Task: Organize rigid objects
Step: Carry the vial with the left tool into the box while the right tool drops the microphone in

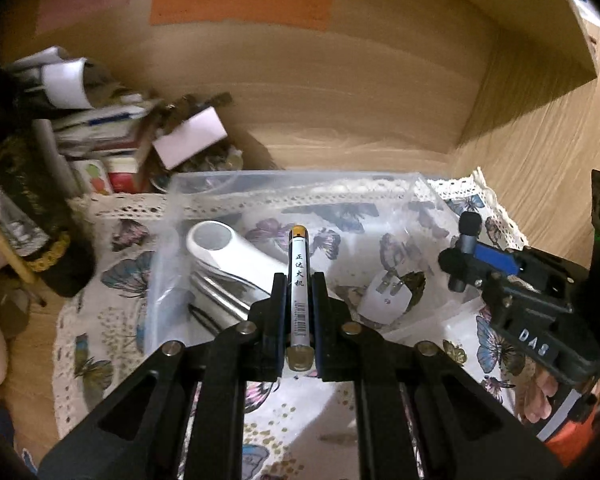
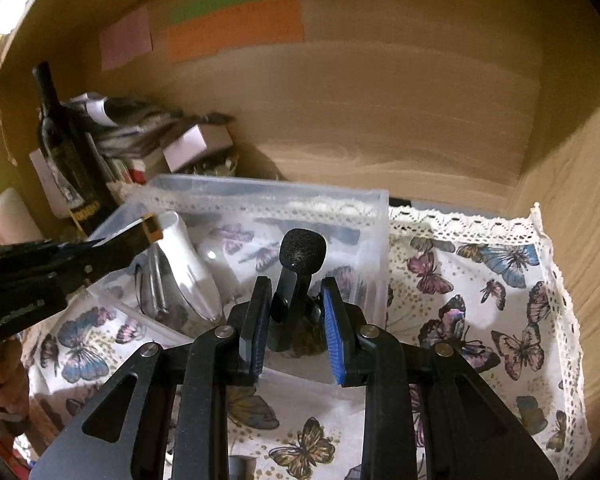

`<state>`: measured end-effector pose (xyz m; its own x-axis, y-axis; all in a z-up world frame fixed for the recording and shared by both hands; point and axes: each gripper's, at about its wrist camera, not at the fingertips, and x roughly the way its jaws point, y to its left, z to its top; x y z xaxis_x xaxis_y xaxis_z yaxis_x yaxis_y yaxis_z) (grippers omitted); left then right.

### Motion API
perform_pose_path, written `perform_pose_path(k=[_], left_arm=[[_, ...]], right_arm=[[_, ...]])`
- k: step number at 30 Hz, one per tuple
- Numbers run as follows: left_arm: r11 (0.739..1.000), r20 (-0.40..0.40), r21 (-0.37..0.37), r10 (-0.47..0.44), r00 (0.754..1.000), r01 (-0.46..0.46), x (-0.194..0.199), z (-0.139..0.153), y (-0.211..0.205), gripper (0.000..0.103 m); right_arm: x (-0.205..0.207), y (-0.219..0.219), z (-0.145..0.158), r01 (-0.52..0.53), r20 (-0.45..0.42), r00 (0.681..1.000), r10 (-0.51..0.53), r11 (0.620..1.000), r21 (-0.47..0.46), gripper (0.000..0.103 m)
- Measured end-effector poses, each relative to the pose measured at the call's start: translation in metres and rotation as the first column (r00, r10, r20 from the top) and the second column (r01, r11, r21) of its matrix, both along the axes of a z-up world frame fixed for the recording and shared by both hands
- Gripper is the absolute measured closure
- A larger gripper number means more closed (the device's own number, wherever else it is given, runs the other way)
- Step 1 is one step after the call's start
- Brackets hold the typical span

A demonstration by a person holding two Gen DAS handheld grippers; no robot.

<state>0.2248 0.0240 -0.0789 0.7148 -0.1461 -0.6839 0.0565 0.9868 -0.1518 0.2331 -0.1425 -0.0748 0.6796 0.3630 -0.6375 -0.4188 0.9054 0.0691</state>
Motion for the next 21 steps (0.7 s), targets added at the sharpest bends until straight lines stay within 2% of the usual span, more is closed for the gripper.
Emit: perform_pose_path(k=[4,9,11,13,14,16,18,21], left_arm=[[1.0,-0.019,0.003,-0.021,1.0,0.021,0.011,-0.006,-0.006,0.093],[1.0,-0.056,-0.006,-0.023,0.998,0.023,0.021,-0.015,-0.01,0.093],[1.0,-0.063,-0.011,-0.017,0.998,0.016,0.02,-0.015,-0.01,0.093],[1.0,-0.07,-0.024,-0.016,0.997,0.015,0.018,-0.014,-0.008,0.092],[0.999,-0.069,-0.029,-0.016,0.997,0.014,0.017,-0.013,-0.007,0.092],[0.999,-0.064,-0.033,-0.012,0.998,0.01,0.015,-0.011,-0.005,0.09],[1.0,-0.053,-0.029,-0.007,0.999,0.005,0.009,-0.007,-0.005,0.082],[1.0,-0.027,-0.009,0.0,1.0,-0.001,0.001,0.0,-0.005,0.076]], right_arm=[[0.004,0.008,-0.008,-0.022,-0.023,1.0,0.021,0.999,-0.037,0.08],[0.007,0.009,-0.011,-0.031,-0.05,0.998,0.03,0.999,-0.035,0.08],[0.007,0.008,-0.011,-0.031,-0.059,0.998,0.029,0.999,-0.032,0.076],[0.006,0.007,-0.01,-0.024,-0.054,0.998,0.023,0.999,-0.032,0.066],[0.005,0.007,-0.009,-0.023,-0.049,0.999,0.022,0.999,-0.029,0.064],[0.0,0.006,-0.004,-0.024,-0.025,0.999,0.024,0.999,-0.024,0.061],[-0.004,0.007,0.0,-0.026,-0.007,1.0,0.025,0.999,-0.025,0.059],[-0.011,0.006,0.008,-0.026,0.023,0.999,0.026,0.999,-0.023,0.056]])
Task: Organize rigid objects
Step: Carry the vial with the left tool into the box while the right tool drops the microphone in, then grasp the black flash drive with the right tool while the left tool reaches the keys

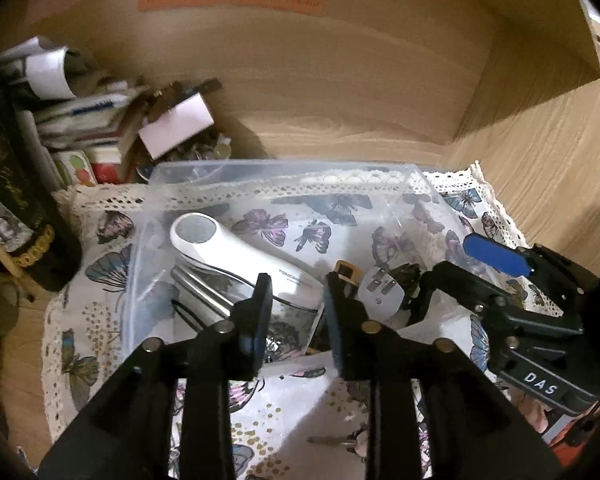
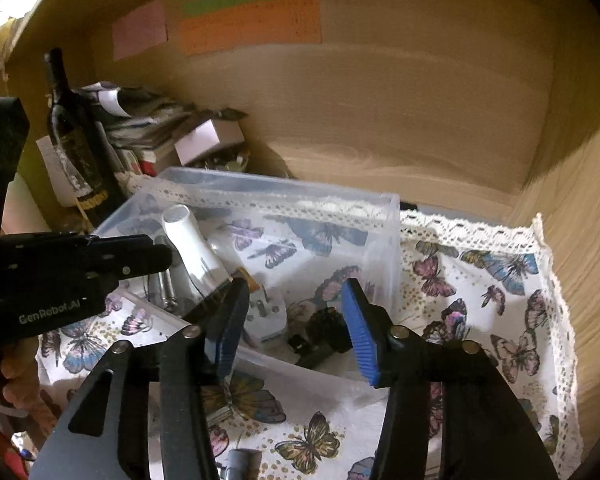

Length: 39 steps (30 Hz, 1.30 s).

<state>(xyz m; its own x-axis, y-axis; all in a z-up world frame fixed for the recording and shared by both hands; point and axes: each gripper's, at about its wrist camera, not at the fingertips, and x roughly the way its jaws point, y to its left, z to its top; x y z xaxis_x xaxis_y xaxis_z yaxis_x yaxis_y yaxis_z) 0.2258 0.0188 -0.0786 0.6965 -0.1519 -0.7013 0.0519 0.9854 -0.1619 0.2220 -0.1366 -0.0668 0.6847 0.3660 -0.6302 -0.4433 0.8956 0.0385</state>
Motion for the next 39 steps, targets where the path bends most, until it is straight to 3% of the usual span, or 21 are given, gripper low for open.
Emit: perform_pose_path(k=[4,10,18,35,39], left_arm=[[1.0,0.044,0.023,0.002,0.999,-0.003,-0.014,0.012,-0.002,0.067],[0.999,0.123,0.049,0.016,0.992,-0.022,-0.044,0.03,-0.005,0.044],[0.995,0.169,0.085,0.029,0.985,-0.044,-0.081,0.037,-0.007,0.017],[0.998,-0.029,0.036,0.057,0.998,-0.056,-0.1,-0.019,0.008,0.015],[0.999,-0.081,0.028,0.036,0.996,-0.034,-0.1,-0.033,0.005,0.015]], right_arm=[[-0.011,-0.001,0.01,-0.002,0.034,0.999,0.001,1.0,0.011,0.05],[-0.031,-0.007,0.021,-0.001,0.077,0.997,-0.001,1.0,0.031,0.036],[-0.055,-0.021,0.018,0.016,0.067,0.998,-0.019,0.999,0.038,0.035],[-0.072,-0.02,-0.055,-0.01,-0.147,0.989,0.007,1.0,-0.015,0.036],[-0.072,-0.017,-0.065,-0.026,-0.177,0.984,0.019,0.999,-0.034,0.047]])
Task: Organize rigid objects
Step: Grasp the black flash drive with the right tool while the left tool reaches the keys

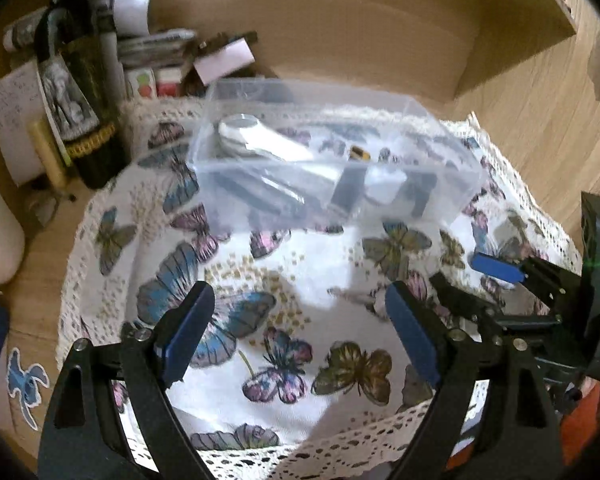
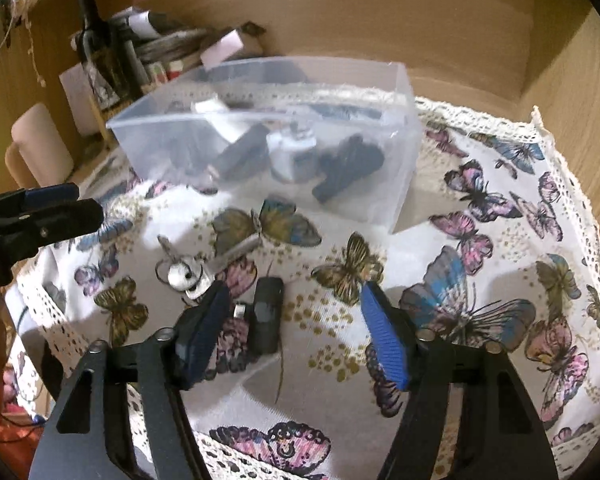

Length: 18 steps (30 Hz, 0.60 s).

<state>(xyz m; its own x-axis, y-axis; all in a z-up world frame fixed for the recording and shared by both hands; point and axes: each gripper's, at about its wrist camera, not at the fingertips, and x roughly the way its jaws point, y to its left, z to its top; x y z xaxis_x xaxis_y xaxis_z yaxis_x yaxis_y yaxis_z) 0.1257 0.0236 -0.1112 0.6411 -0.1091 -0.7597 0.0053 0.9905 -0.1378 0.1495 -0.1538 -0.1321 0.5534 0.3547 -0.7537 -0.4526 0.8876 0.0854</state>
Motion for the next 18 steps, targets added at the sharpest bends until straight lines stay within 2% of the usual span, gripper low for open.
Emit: perform_pose_path(k=[5,13,16,18], left_arm=[[1.0,-0.056,-0.015,-0.023,0.998,0.022,0.006,-0.013,-0.006,0.014],[0.996,-0.113,-0.025,-0.087,0.99,0.085,0.017,-0.027,-0.021,0.014],[0.994,-0.142,-0.027,-0.109,0.984,0.106,0.023,-0.033,-0.027,0.014],[0.993,-0.145,-0.002,-0.117,0.982,0.118,0.026,-0.035,-0.034,0.011]], right_arm=[[-0.001,0.003,-0.007,-0.007,-0.011,1.0,0.007,1.0,-0.017,0.054],[-0.002,0.001,-0.006,0.008,-0.005,1.0,-0.008,1.0,0.008,0.085],[0.001,-0.005,-0.005,0.027,-0.011,1.0,-0.027,0.999,0.027,0.085],[0.002,-0.009,-0.005,0.039,-0.011,0.999,-0.039,0.999,0.034,0.085]])
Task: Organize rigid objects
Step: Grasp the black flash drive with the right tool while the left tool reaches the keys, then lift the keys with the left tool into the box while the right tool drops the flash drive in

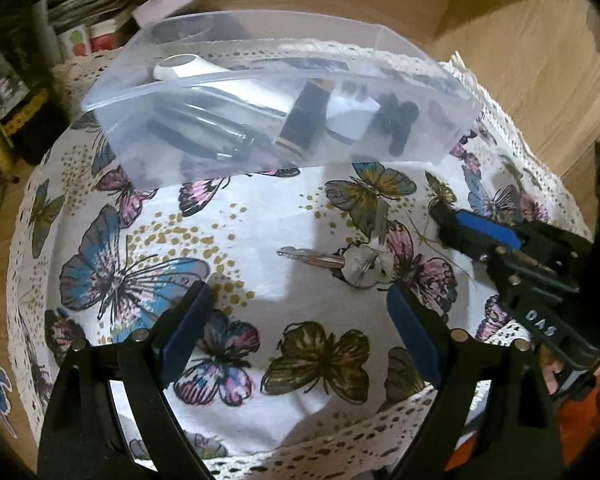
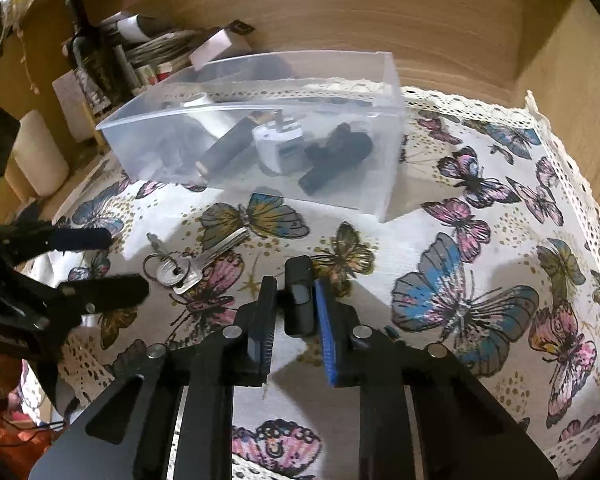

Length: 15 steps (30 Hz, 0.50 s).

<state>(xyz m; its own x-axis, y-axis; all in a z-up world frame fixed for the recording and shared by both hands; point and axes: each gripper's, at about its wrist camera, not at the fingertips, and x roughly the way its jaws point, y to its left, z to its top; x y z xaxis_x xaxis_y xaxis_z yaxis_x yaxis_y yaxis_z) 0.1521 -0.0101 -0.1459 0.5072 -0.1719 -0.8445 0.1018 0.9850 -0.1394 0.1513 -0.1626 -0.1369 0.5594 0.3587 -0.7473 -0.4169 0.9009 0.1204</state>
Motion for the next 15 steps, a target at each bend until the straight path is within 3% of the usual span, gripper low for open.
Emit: perform_pose_path(k=[8,15], left_arm=[[0.996,0.017,0.061,-0.063,0.998,0.062,0.011,-0.002,-0.021,0.011],[0.994,0.062,0.078,-0.075,0.995,0.07,0.012,-0.001,-0.024,0.042]], right_arm=[[0.001,-0.016,0.004,0.036,0.005,0.999,-0.036,0.999,0.029,0.085],[0.003,-0.024,0.007,0.054,0.01,0.998,-0.055,0.997,0.046,0.085]])
